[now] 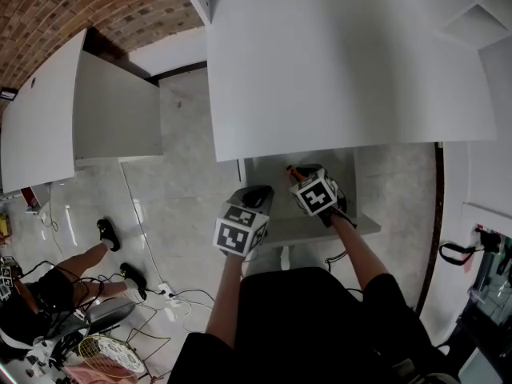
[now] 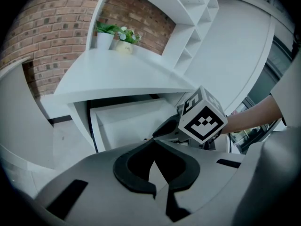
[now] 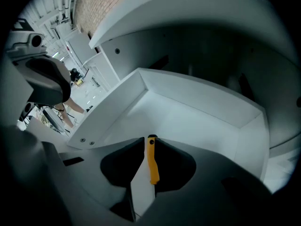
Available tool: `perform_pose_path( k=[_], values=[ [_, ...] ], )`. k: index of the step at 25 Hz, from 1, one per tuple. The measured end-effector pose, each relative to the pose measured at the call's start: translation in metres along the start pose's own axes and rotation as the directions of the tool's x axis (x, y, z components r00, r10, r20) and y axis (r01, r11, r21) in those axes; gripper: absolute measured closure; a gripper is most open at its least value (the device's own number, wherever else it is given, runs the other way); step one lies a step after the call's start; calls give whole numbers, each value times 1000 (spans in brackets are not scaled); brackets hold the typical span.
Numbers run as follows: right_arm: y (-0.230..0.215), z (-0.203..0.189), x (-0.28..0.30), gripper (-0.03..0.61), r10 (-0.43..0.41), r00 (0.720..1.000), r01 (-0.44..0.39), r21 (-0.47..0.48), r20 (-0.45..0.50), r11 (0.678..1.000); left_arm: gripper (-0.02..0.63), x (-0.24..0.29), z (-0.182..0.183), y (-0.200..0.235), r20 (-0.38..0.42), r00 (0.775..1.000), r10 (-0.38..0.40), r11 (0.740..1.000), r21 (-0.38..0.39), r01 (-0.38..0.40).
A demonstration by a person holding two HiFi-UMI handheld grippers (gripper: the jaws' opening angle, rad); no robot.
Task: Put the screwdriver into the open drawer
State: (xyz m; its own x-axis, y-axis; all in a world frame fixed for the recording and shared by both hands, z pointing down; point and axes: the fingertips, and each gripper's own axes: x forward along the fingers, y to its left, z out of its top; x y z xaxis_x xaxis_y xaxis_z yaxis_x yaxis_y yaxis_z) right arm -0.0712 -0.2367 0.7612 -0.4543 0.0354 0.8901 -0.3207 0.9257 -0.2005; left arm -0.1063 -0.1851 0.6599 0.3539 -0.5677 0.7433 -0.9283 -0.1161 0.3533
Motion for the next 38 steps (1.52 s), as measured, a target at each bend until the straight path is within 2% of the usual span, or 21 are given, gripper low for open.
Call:
perform_pose_path(
  k=[2, 9, 18, 25, 32, 38],
  values=[
    [-1, 8, -11, 523, -11, 999, 12, -29, 36, 1000, 605, -5, 4, -3, 14, 1000, 1, 1000, 13, -1],
    [13, 23, -60, 545, -4, 991, 10, -48, 132, 999, 606, -32, 13, -21, 74, 997, 6, 999, 44, -10],
    [30, 56, -133, 560, 7, 956, 11, -63, 293, 998, 606, -77, 34, -35, 187, 982, 33, 996, 76, -48],
    [45, 83, -199, 561, 24, 881, -26, -3, 473, 1000, 606, -115, 60, -46, 309, 950, 51, 994, 79, -79],
    [54, 99, -258, 563, 21, 793, -38, 15, 609, 999, 604, -151, 86, -59, 426, 903, 55, 988, 106, -110],
    [56, 114, -304, 563, -9, 708, -23, 36, 706, 999, 606, -181, 106, -66, 534, 843, 63, 986, 96, -134]
  ],
)
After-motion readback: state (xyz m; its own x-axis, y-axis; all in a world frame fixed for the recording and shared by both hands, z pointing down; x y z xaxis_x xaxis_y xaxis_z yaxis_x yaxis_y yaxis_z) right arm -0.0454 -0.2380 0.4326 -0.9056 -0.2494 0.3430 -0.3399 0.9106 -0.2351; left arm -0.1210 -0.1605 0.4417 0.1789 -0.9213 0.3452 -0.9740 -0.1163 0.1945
